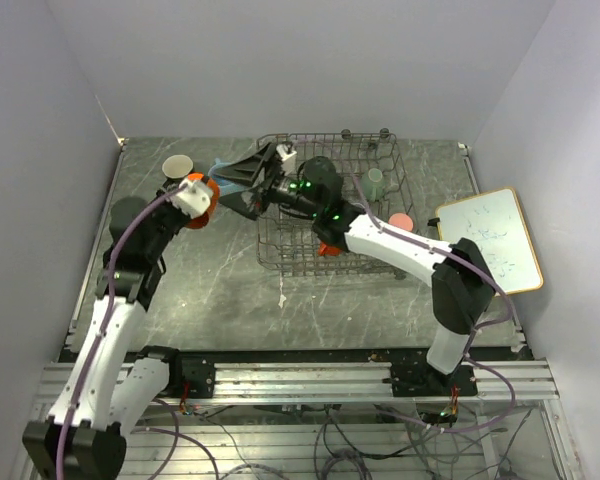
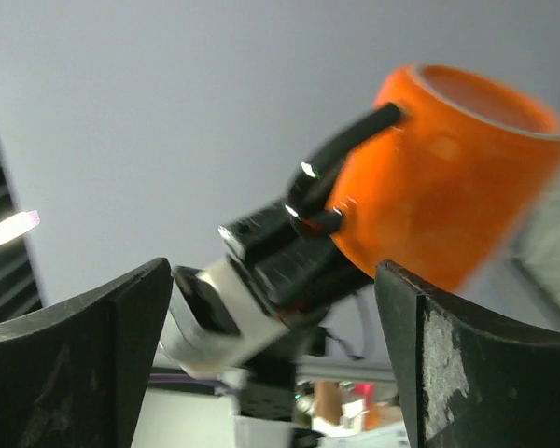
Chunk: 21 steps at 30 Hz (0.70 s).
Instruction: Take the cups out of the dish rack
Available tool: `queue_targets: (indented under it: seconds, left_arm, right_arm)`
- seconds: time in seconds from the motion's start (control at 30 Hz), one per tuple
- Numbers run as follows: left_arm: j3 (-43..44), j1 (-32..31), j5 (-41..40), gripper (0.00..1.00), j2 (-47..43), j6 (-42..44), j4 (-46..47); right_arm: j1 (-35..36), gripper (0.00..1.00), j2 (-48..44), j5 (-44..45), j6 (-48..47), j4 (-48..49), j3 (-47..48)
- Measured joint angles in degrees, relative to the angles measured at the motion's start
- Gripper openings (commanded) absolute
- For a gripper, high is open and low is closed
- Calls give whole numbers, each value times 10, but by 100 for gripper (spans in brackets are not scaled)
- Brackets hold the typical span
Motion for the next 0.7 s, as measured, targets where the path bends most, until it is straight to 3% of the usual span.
queue_targets:
  seconds: [0.2, 0.47, 0.7]
  left_arm:
    - [147, 31, -67, 7, 159, -27, -165]
    - [368, 150, -108, 7, 403, -71, -361]
    - [408, 225, -122, 7, 540, -79, -449]
  right_arm:
    - [-100, 100, -52, -9, -139, -155, -37]
    - [-215, 100, -132, 70, -344, -365, -31]
    - [-254, 100, -144, 134, -460, -473, -17]
